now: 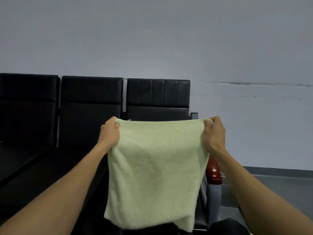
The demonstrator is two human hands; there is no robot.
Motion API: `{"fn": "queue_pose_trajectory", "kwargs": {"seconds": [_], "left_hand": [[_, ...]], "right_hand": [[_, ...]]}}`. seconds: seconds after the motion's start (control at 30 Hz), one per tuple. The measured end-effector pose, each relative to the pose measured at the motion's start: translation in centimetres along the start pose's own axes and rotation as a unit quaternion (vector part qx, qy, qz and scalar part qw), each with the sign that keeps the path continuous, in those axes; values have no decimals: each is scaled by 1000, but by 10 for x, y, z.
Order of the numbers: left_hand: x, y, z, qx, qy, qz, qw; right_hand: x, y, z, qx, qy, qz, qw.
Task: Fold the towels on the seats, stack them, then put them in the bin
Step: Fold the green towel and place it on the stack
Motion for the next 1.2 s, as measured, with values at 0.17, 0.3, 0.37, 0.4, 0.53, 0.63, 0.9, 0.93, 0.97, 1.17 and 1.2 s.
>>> {"fn": "queue_pose_trajectory", "kwargs": {"seconds": [0.17, 0.3, 0.37, 0.4, 0.53, 0.63, 0.9, 0.93, 0.97, 1.17, 1.2], "left_hand": [[-56, -54, -1, -46, 51, -10, 998], [-123, -104, 10, -86, 114, -33, 989], [-161, -132, 14, -102, 144, -50, 983], [-172, -139, 16, -104, 154, -58, 981], [-213, -172, 16, -100, 197, -90, 971], [-229, -189, 15, -89, 238, -59, 965], [-205, -218, 31, -94, 242, 10, 966], [-202, -221, 32, -100, 230, 15, 968], [-199, -225, 34, -106, 222, 20, 969], [-182, -255, 51, -175, 205, 34, 962], [-181, -262, 54, -192, 206, 36, 959]], "right_hand": [[60, -38, 2, -32, -37, 34, 998], [133, -81, 14, -72, -70, 92, 991], [174, -107, 23, -97, -97, 123, 983], [187, -114, 27, -106, -105, 134, 980], [240, -147, 38, -133, -142, 128, 972], [263, -161, 40, -134, -160, 109, 972], [259, -177, 59, -147, -235, 49, 960], [258, -179, 63, -153, -245, 41, 957], [259, -183, 68, -157, -256, 28, 953], [255, -218, 94, -215, -318, -60, 921], [254, -224, 96, -233, -315, -66, 918]]}}
Point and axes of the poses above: each hand's wrist, its own z-axis away from the middle knuckle, its own y-axis out of the back of the hand, x = y × z, the point moved 5 cm from there along -z, towards the middle knuckle, and after that the axes turned 2 degrees about x, right-handed, at the moved point
